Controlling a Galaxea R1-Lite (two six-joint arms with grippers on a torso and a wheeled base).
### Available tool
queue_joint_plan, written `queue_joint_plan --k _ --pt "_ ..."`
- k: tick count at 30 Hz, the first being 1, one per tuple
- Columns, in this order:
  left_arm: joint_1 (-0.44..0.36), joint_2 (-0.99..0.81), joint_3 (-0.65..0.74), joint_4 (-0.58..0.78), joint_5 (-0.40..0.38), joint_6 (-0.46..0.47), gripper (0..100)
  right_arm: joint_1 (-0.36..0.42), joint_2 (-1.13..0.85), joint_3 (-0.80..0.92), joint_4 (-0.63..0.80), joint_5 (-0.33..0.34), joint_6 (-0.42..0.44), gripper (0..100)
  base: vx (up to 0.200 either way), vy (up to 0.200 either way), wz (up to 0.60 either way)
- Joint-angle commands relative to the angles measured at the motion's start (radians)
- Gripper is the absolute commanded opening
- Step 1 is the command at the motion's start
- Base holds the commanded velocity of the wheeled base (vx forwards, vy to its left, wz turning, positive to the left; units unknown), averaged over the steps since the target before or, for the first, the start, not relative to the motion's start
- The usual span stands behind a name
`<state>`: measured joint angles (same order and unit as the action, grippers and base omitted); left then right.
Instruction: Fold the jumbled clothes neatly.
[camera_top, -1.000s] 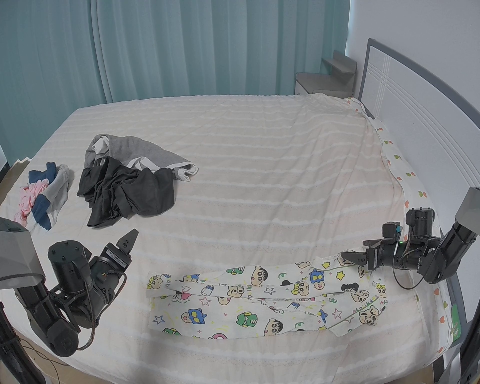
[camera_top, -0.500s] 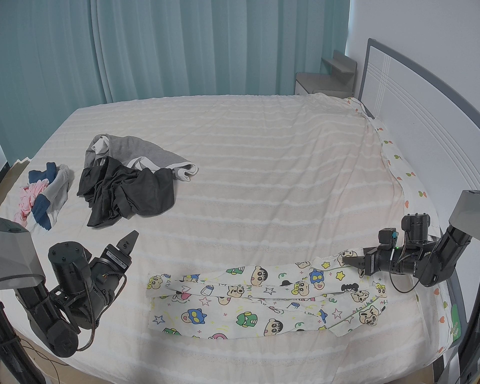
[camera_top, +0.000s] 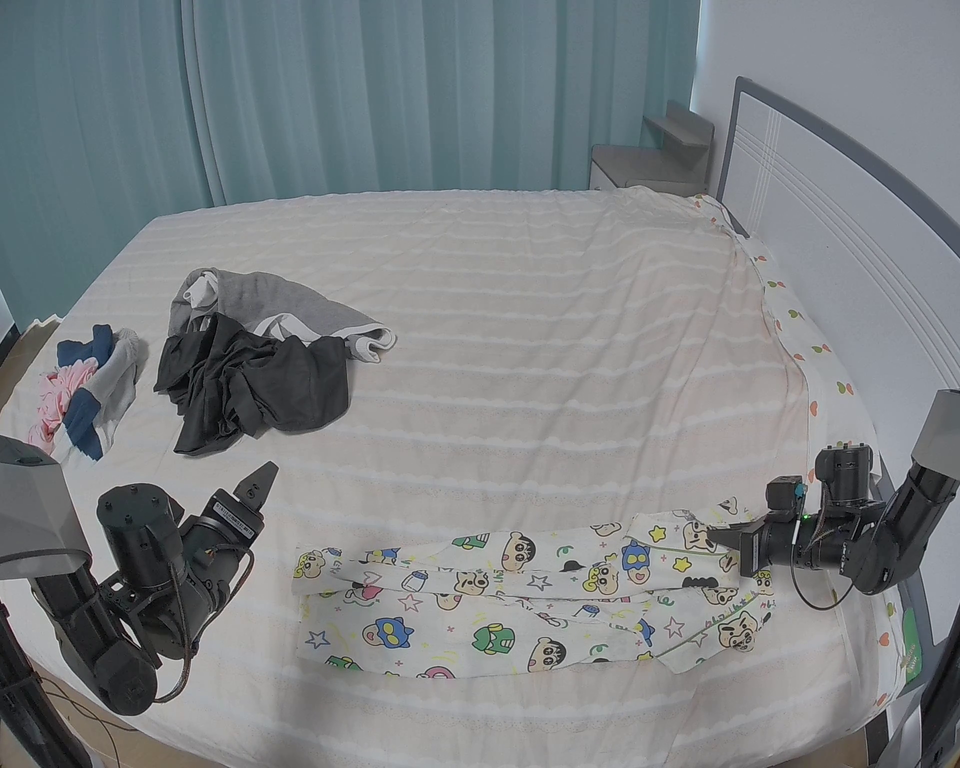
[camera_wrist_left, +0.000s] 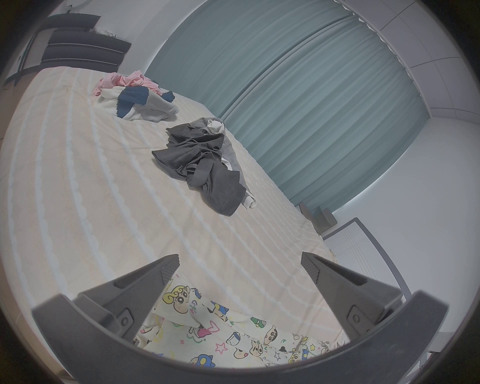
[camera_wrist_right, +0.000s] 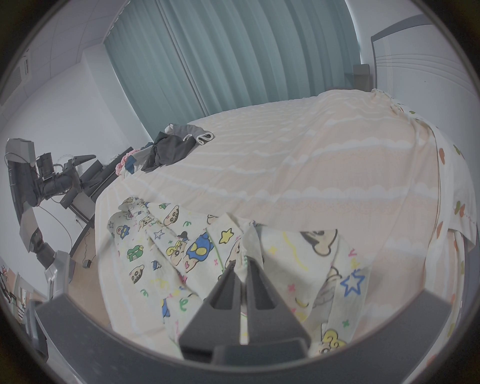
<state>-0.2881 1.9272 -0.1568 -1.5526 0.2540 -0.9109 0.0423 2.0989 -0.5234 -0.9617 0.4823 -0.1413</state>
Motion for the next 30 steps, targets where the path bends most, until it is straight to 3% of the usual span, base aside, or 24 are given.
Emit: queue_joint_plan --k 1,11,23,24,30 --pt "0.000 0.001 0.000 -0.018 0.001 0.000 100 0.001 -0.074 0.065 -0.005 0.015 -0.014 0 0.000 0.000 0.00" --pt "-0.013 -0.001 0.008 -0.018 0.001 0.000 100 -0.004 -0.074 0.057 0.001 0.028 -0.014 0 0.000 0.000 0.00" --pt "-0.013 -0.001 0.008 -0.018 0.001 0.000 100 -0.021 0.035 -0.032 0.006 -0.016 -0.014 0 0.000 0.000 0.00" --pt "-0.011 -0.001 0.008 -0.018 0.001 0.000 100 -0.021 0.033 -0.038 0.006 -0.018 -0.014 100 0.000 0.000 0.00" --pt "-0.011 0.001 0.006 -0.018 0.001 0.000 100 -0.025 0.001 -0.107 0.004 -0.073 -0.015 100 0.000 0.000 0.00"
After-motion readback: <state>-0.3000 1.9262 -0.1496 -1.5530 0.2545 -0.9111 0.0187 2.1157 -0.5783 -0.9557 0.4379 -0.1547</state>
